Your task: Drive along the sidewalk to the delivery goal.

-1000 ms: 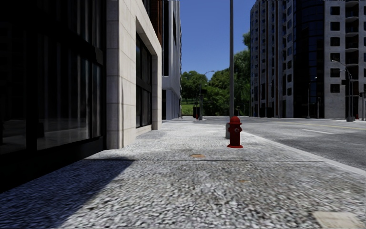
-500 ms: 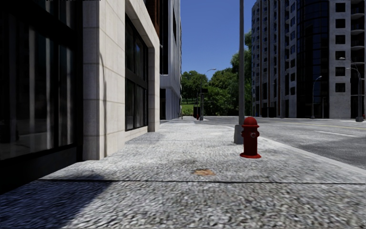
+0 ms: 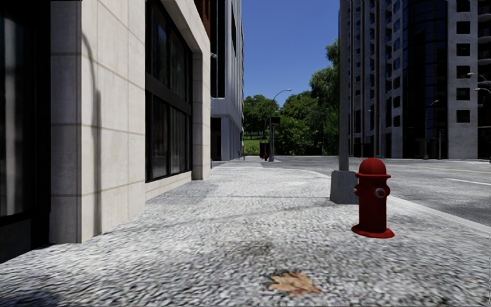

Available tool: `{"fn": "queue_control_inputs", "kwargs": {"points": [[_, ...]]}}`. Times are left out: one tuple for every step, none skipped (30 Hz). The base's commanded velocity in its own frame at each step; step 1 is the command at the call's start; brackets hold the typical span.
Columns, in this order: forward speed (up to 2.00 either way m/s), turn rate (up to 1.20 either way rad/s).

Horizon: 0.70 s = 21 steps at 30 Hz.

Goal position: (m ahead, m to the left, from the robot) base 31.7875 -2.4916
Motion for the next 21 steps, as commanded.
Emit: {"fn": "queue_control_inputs", "kwargs": {"points": [[2.00,0.00],[2.00,0.00],[2.00,0.00],[2.00,0.00],[2.00,0.00],[2.00,0.00],[2.00,0.00],[2.00,0.00],[2.00,0.00],[2.00,0.00],[2.00,0.00],[2.00,0.00],[2.00,0.00],[2.00,0.00],[2.00,0.00],[2.00,0.00],[2.00,0.00],[2.00,0.00],[2.00,0.00],[2.00,0.00],[2.00,0.00]]}}
